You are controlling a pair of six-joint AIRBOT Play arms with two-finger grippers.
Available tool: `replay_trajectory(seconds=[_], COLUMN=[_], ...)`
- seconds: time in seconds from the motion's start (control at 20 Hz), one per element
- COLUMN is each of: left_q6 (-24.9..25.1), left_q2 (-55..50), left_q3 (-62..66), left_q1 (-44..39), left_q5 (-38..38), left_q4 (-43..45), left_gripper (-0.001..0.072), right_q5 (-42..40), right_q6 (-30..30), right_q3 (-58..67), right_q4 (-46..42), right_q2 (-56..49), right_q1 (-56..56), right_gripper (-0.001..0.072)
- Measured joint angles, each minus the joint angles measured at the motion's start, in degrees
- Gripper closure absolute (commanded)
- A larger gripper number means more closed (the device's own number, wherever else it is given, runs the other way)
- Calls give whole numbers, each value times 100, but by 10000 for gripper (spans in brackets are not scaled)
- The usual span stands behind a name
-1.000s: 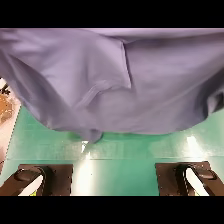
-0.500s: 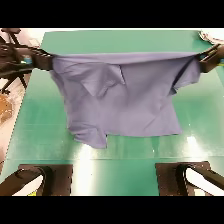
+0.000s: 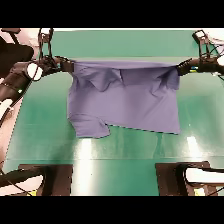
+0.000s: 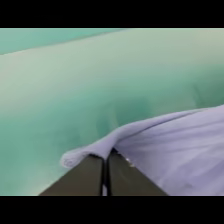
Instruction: Fold the shirts.
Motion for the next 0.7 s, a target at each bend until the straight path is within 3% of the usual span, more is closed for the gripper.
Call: replay_trajectory(seconds=[0.4,0.45,0.5,0.55,0.6,0.7], left_q6=[442,485,518,542,551,544], left_q2=[-448,-481,-501,-511,-520,-529], left_q3=[-9,-9,-9,-9,-9,13], left_q1=[-7,-7,-2,9,20,33], left_q5=[1054,1128,1152,1167,1165,1086], left_q4=[20,22,44,66,70,20], left_gripper=[682,681,679,491,240,197], right_q5=[-1084,-1196,-1331,-1403,-1443,-1388], right_q6=[-4,-7,-4,-4,0,63], right_q3=[-4,-4,-2,13,46,153], right_q4=[162,164,127,103,105,146], right_q2=[-503,-514,-529,-538,-542,-549], right_q1=[66,92,118,127,151,186], right_gripper=[685,642,402,242,242,242])
